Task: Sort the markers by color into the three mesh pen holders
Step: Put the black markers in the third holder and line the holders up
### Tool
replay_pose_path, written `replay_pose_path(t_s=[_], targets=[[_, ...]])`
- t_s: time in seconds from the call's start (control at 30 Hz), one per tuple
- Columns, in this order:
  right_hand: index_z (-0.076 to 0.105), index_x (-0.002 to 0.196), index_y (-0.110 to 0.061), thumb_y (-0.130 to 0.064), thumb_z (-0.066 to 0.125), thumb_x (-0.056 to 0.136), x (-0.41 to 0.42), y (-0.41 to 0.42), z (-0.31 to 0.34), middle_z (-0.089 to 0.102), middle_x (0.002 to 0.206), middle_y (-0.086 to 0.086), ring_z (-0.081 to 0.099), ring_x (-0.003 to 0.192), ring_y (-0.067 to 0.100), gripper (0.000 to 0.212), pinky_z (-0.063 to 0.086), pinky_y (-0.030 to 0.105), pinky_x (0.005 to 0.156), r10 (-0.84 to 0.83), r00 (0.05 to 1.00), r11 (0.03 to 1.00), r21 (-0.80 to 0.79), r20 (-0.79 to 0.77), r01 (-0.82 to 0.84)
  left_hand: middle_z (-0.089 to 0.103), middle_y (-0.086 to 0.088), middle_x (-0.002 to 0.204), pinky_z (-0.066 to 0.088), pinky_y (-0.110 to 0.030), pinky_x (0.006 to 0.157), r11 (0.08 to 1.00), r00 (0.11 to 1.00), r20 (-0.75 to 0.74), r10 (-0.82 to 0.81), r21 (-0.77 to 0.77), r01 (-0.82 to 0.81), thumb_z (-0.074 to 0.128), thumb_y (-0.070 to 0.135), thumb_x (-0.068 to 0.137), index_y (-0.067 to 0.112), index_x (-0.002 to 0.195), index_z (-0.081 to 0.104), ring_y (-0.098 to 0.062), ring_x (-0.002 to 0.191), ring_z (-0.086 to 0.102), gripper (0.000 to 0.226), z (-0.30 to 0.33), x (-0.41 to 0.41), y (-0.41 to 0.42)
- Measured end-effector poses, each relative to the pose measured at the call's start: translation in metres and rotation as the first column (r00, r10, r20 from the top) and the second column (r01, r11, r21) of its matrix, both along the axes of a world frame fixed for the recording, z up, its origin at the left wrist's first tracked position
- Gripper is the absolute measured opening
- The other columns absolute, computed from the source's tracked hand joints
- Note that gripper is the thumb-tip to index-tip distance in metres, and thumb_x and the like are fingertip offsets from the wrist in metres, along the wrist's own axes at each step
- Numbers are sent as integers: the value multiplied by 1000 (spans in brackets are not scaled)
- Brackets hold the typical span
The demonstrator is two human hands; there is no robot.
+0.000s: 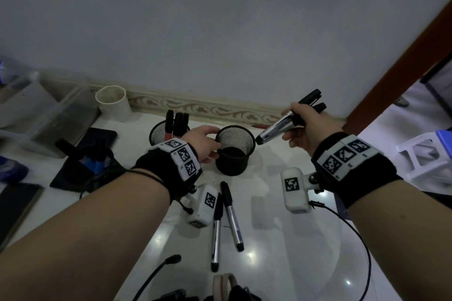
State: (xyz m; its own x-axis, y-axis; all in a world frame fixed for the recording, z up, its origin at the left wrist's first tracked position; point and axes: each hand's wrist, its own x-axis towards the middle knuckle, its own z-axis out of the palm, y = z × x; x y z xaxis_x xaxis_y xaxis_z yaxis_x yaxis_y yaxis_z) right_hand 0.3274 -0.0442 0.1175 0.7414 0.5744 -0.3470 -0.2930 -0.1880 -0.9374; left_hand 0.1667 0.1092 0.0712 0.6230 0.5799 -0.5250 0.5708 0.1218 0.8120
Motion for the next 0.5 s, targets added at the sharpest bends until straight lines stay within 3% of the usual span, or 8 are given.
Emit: replay_pose_path(t_s=[0.13, 0.23, 0.4, 0.5], targets=[[63, 84, -13, -24, 53, 91, 1, 11, 3, 60, 70, 11, 57, 39, 16, 17, 42, 22, 36, 32, 999, 999, 31, 39, -33, 65, -8, 95, 45, -27, 60, 1000, 1000, -17, -5, -7, 5, 50, 4, 92, 20, 129, 52, -17, 70, 61, 40, 0, -2, 2], [59, 86, -19, -19, 54, 92, -3, 22, 1, 59, 70, 8, 59, 40, 15, 9, 43, 21, 35, 89, 995, 996, 28, 49, -90, 65, -4, 84, 44, -26, 59, 1000, 1000, -12, 6, -18, -6, 49, 4, 92, 21, 116, 59, -15, 67, 61, 31, 0, -4, 3], [63, 89, -14, -14, 63, 87, -19, 34, -16, 62, 66, 9, 60, 45, 14, 3, 48, 23, 41, 288, 947, 945, -200, 144, -258, 66, 1, 80, 43, -24, 54, 999, 1000, -10, 25, -42, -25, 51, 5, 91, 23, 91, 62, -13, 63, 59, 21, -3, -10, 1], [64, 80, -20, -11, 65, 84, -23, 36, -24, 62, 66, 6, 58, 51, 19, 10, 49, 26, 46, 349, 905, 915, -296, 241, -274, 67, 2, 81, 44, -24, 56, 999, 1000, -8, 29, -42, -29, 52, 6, 90, 21, 94, 62, -13, 64, 59, 18, -6, -13, 3]])
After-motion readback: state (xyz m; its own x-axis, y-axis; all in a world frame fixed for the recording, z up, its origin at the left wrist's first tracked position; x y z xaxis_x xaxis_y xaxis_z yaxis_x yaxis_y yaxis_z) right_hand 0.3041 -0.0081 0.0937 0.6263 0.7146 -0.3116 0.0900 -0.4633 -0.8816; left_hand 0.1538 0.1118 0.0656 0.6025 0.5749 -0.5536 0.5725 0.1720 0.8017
